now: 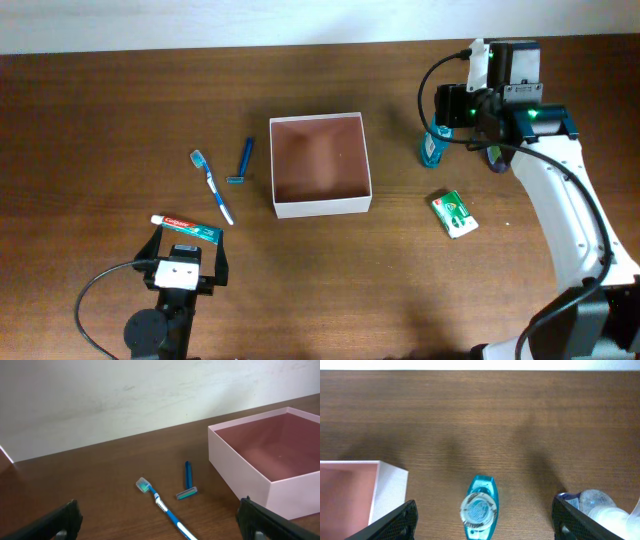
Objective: Pack container
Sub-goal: 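Move the right gripper over the blue mouthwash bottle and grasp it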
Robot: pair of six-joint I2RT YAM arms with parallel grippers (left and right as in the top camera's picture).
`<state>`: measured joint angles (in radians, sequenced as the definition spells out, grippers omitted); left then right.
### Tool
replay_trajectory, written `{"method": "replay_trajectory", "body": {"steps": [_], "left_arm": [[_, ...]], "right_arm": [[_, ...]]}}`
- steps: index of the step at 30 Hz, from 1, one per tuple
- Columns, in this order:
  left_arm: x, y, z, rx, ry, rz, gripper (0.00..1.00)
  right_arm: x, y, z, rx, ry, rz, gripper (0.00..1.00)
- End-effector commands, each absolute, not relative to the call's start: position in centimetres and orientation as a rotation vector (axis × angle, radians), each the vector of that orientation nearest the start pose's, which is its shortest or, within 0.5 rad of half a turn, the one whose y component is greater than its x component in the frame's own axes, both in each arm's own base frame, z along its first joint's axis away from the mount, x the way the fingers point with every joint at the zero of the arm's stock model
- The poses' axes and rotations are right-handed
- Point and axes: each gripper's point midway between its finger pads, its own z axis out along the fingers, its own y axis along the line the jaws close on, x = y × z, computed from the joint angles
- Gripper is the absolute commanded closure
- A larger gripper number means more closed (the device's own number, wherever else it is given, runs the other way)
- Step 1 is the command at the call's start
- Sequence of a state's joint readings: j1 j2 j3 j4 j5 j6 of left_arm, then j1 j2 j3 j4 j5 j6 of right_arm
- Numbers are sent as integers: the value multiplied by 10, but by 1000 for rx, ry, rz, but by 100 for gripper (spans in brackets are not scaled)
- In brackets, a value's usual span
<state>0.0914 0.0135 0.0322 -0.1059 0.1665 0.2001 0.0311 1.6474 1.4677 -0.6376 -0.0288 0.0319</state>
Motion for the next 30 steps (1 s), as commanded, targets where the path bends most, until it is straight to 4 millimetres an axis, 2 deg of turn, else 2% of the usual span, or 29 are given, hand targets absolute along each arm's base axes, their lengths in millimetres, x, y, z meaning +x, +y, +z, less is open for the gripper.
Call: {"method": "replay_trajectory", "body": {"steps": [1,12,16,20,26,30], "left_arm": [[244,-4,160,201,1642,85,0],[244,-4,160,201,1642,85,0],[244,-4,160,201,1642,85,0],[244,-4,160,201,1642,85,0],[244,-4,160,201,1642,85,0],[244,-4,160,201,1642,85,0]], "right_arm": [[466,14,208,80,2393,33,21],[473,14,162,166,2494,44,23],[473,12,149,169,2524,31,34],[474,12,147,149,2527,25,46],[473,13,146,67,2534,3,46],[474,22,147,-45,2532,-16,46]]}}
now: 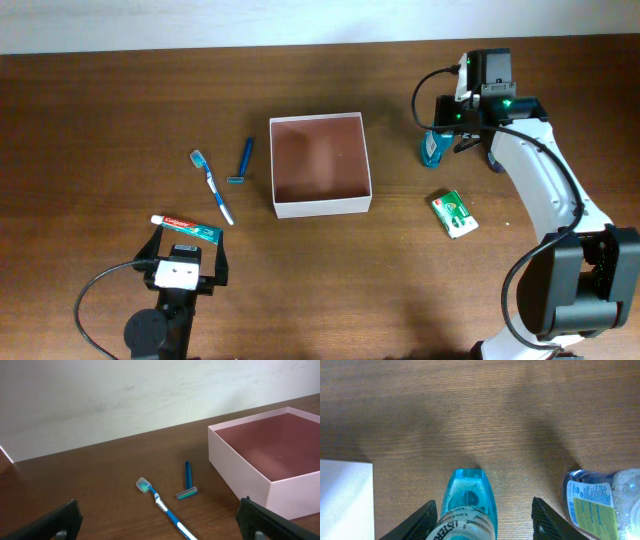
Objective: Pack container
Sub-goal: 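Move the right gripper over the blue mouthwash bottle and grasp it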
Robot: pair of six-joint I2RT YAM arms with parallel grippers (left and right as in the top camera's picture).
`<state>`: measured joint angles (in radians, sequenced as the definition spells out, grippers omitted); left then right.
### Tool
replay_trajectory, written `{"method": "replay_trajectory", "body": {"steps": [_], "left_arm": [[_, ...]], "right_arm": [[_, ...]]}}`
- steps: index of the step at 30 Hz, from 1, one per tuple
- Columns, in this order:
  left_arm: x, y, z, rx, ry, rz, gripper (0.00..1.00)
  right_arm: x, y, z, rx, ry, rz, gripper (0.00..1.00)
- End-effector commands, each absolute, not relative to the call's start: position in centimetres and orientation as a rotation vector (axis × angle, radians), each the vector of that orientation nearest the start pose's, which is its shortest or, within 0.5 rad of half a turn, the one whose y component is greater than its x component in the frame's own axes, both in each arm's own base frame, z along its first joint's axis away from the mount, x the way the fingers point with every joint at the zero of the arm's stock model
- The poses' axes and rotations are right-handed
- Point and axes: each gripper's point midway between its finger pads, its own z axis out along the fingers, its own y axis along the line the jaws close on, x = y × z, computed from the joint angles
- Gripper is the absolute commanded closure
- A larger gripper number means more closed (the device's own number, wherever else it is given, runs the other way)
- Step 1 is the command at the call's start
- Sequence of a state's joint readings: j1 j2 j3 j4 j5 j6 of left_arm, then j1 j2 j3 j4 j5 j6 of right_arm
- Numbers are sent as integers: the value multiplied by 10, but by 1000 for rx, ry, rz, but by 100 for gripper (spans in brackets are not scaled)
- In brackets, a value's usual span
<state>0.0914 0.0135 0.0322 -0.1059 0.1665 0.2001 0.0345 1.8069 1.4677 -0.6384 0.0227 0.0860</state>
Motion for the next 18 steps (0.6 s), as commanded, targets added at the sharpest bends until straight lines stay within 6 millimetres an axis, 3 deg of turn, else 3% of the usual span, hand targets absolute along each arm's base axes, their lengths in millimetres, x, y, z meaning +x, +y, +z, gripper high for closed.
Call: {"method": "replay_trajectory", "body": {"steps": [1,9,18], "left_arm": [[244,-4,160,201,1642,85,0],[244,-4,160,201,1642,85,0],[244,-4,160,201,1642,85,0]], "right_arm": [[474,26,147,-80,2529,-22,46],[479,43,153,-170,2487,-85,46],[479,32,153,-112,2486,-176,48]]}}
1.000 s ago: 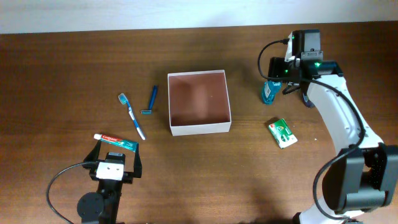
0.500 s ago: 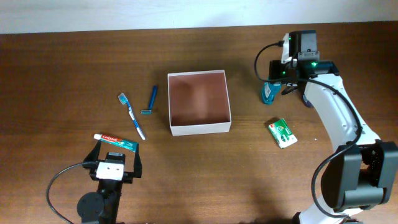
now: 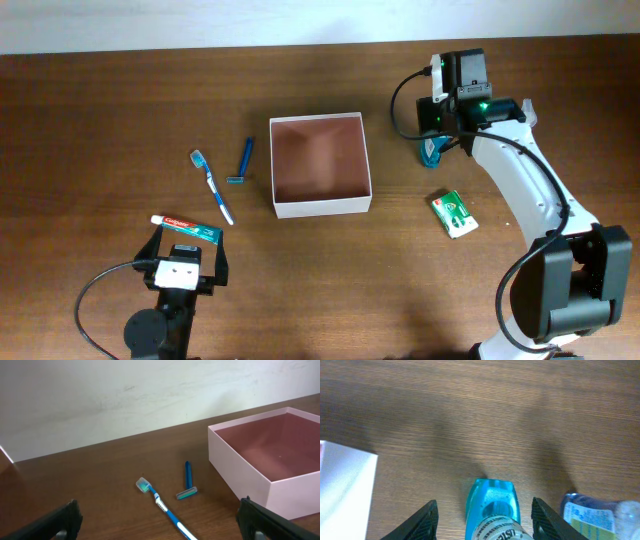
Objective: Pack container
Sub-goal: 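Move the right gripper over the blue mouthwash bottle and grasp it, then lift the mouthwash bottle with the right gripper and lower it into the box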
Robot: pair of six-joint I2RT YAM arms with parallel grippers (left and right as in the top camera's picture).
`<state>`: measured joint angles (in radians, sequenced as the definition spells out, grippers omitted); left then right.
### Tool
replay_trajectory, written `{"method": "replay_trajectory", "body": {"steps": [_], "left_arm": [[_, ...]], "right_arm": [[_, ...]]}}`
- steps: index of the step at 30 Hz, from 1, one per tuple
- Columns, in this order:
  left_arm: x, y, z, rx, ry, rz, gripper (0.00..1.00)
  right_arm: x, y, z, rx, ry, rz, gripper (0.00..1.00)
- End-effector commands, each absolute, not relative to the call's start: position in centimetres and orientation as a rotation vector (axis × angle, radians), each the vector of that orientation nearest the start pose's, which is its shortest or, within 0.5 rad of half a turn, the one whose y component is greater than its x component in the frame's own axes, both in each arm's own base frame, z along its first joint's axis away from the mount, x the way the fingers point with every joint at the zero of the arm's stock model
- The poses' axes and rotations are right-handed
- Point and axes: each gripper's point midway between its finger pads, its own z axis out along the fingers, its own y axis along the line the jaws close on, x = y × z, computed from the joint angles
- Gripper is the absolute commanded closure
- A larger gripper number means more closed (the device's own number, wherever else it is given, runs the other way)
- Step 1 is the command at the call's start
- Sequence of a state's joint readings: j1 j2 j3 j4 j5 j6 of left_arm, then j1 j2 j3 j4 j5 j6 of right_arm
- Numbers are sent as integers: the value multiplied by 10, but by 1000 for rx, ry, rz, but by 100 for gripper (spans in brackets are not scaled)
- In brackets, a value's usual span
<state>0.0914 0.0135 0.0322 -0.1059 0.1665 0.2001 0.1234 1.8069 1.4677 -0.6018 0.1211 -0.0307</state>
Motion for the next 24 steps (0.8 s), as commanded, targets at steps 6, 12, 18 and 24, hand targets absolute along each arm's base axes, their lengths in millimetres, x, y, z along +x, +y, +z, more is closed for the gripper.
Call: {"method": "replay_trajectory", "body": {"steps": [6,12,18,24], "left_arm": [[244,-4,160,201,1642,85,0],[244,-4,160,201,1642,85,0],[244,-4,160,201,1642,85,0],[244,-4,160,201,1642,85,0]], "right_arm": [[479,33,153,-112,2488,-174,55],[479,33,153,-112,2488,-174,64],[479,33,154,-112,2485,-175,73],[478,33,169,-107,2453,-169,76]]}}
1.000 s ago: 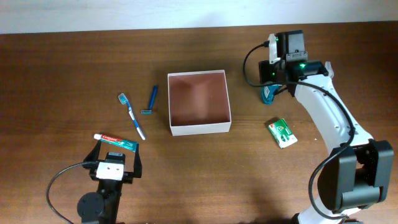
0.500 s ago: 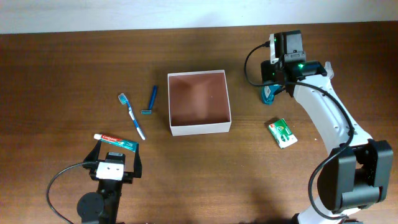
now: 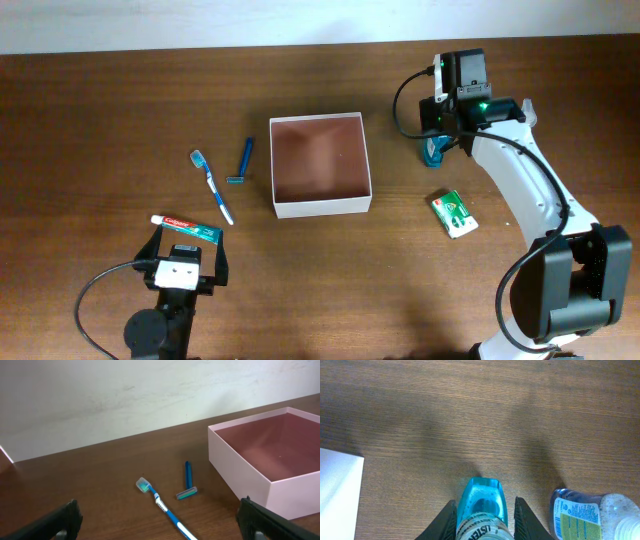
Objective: Pack container
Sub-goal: 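Lift the mouthwash bottle with the right gripper and lower it into the box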
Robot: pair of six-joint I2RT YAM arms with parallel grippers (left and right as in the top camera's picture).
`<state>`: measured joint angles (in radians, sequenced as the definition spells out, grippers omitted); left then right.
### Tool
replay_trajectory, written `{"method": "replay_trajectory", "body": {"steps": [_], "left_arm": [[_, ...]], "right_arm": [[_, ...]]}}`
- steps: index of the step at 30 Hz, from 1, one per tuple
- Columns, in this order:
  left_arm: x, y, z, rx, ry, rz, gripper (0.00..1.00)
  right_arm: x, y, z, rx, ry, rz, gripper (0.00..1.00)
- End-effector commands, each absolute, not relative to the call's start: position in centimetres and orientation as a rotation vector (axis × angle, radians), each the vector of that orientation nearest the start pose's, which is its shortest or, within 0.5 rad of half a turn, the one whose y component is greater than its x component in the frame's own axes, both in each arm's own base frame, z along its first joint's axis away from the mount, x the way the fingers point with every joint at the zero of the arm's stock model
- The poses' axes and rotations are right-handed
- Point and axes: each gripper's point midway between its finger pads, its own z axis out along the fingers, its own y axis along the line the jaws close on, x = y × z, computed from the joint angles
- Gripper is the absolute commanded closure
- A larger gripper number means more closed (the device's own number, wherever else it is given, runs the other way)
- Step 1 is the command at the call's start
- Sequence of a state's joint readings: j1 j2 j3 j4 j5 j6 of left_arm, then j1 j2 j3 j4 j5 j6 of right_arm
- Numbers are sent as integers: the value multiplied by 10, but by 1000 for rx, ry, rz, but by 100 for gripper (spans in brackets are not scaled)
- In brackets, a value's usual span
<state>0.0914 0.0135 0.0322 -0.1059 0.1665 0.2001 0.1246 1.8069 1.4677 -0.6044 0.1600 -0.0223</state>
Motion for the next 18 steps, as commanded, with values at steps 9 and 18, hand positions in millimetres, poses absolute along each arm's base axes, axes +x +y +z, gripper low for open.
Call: {"method": "replay_trajectory", "body": {"steps": [9,18], "left_arm": [[244,-4,160,201,1642,85,0],[244,-4,160,201,1642,85,0]], "right_arm": [[469,79,251,-195,2293,-96,76],[442,143,345,-306,2131,-3,76]]}}
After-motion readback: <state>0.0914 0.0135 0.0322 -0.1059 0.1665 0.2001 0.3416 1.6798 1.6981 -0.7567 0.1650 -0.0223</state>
